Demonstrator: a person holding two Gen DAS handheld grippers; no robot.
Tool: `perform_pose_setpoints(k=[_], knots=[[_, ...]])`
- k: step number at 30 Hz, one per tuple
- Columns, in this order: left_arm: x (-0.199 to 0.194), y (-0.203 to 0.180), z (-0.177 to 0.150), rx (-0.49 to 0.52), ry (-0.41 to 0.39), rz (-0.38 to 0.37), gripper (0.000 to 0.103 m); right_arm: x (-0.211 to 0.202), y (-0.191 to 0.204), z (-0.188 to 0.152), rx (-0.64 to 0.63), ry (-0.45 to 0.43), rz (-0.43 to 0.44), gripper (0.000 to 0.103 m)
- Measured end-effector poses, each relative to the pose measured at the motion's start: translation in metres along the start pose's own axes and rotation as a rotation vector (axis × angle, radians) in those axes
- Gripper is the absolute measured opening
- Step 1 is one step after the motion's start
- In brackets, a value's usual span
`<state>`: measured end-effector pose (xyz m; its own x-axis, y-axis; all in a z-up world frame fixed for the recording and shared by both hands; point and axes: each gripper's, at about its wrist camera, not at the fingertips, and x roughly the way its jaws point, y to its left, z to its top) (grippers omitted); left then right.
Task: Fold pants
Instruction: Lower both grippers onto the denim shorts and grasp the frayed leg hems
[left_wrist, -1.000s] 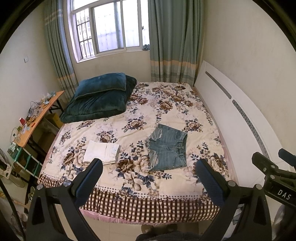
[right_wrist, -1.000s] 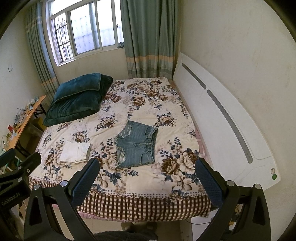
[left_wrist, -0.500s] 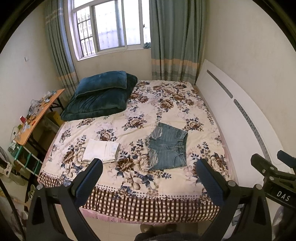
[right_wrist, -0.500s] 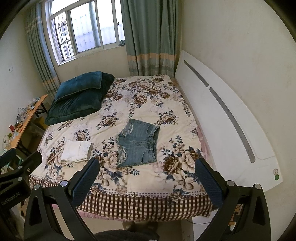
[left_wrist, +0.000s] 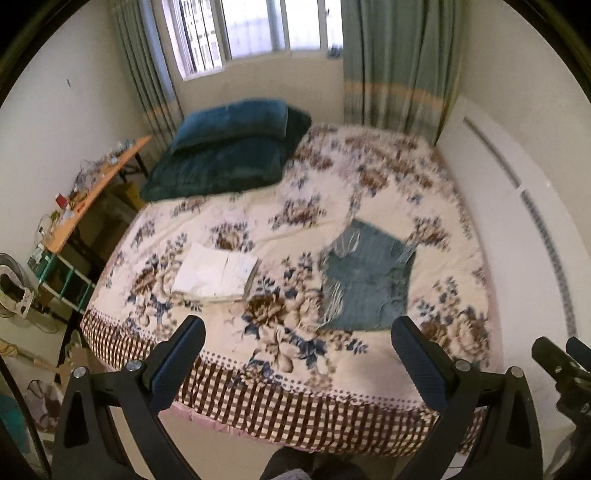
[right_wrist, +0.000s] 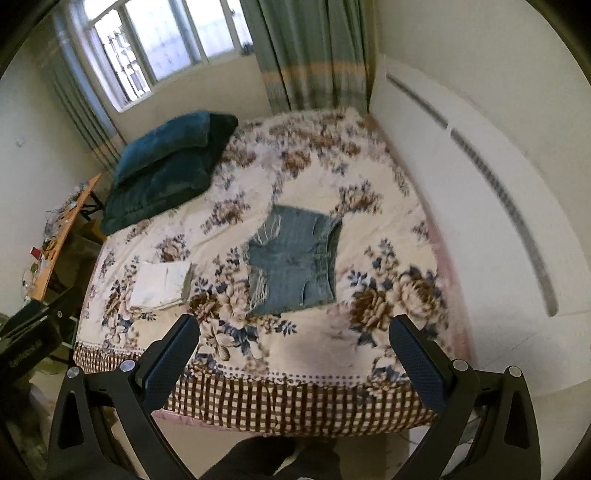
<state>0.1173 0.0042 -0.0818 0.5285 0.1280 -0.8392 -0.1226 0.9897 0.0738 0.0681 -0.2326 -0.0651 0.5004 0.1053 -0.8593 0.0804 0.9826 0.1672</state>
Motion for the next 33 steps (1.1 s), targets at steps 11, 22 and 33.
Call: perform_pose_setpoints(k=[11, 22, 33], knots=[[0.200, -0.023, 0.053, 0.115, 0.191, -0.049, 0.103, 0.224, -0.023, 0.050, 0.155, 0.157, 0.003, 0.103], [0.422, -0.065, 0.128, 0.226, 0.254, -0.062, 0.103, 0.472, -0.070, 0.107, 0.272, 0.282, 0.053, 0.103], [0.671, -0.158, 0.195, 0.305, 0.405, -0.138, 0.101, 0.750, -0.166, 0.192, 0.366, 0.450, 0.048, 0.103]])
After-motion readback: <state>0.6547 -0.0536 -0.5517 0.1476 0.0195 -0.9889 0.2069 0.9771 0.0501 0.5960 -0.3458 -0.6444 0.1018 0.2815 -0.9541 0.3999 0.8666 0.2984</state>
